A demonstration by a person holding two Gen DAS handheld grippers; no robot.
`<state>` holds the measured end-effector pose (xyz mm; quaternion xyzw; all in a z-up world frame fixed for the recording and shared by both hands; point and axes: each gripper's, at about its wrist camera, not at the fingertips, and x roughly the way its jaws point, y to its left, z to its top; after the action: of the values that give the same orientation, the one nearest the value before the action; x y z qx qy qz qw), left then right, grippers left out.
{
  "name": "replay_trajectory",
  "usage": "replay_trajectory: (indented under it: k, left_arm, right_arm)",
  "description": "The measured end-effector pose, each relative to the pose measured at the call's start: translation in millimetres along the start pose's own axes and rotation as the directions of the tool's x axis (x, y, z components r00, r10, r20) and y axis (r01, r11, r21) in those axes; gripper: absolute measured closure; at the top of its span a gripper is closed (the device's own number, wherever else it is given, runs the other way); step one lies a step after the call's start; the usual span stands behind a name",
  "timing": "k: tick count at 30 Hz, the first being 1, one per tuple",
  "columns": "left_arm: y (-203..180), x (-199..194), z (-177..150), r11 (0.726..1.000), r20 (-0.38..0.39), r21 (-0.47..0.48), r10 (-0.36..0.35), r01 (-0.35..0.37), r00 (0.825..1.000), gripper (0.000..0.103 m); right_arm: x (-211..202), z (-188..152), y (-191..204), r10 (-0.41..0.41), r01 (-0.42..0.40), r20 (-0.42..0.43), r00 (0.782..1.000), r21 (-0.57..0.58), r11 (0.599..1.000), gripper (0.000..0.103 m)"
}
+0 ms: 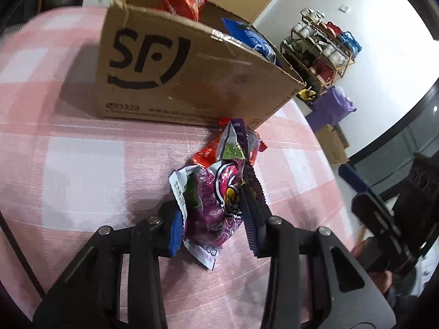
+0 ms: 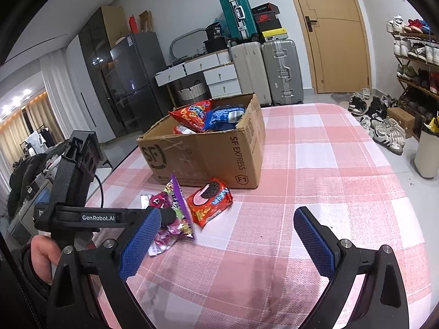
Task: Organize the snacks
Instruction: 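Grasp the purple candy bag with the left gripper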
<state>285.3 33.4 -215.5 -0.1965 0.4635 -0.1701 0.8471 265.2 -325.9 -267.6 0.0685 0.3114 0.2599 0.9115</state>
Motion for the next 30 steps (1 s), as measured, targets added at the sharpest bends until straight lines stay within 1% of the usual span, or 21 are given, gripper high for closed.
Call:
replay_trajectory:
  k: [9,18,23,28,30]
  left_arm:
    - [6,-1,4,1.0,0.005,-0.025,-0.004,0.004,1.0,0.072]
    - [13,-22,-4,1.0,0.028,-0.031,-0.003,0.004,1.0,0.071]
    - [12,-31,-10,1.0,0.033,-0.014,0.002,-0.001,0.999,0.071]
    - [12,-41,-11,1.0,0.056,-0.008,0.003,-0.002,0.998,0.071]
    - [13,-45,-11,1.0,0.059,-0.008,-0.009,0.01,0.998,0.071]
  right_arm:
    - [-3,0,7,-0.005,0.005,-0.005,1.0,-0.016,1.0,0.004]
    - [-7,-1,9,-0.015,0.015,-0.009,1.0,-0.017,1.0,0.004]
    - [-2,-2,6,-0.003,0.003,-0.026,1.0,0.002,1.0,0.004]
    - [8,-2,6,-0.007,0.008,-0.058,0.998,0.014,1.0,0.004]
    - [10,-2,6,-0.01,0.011,-0.067,0.998,0.016,1.0,0.004]
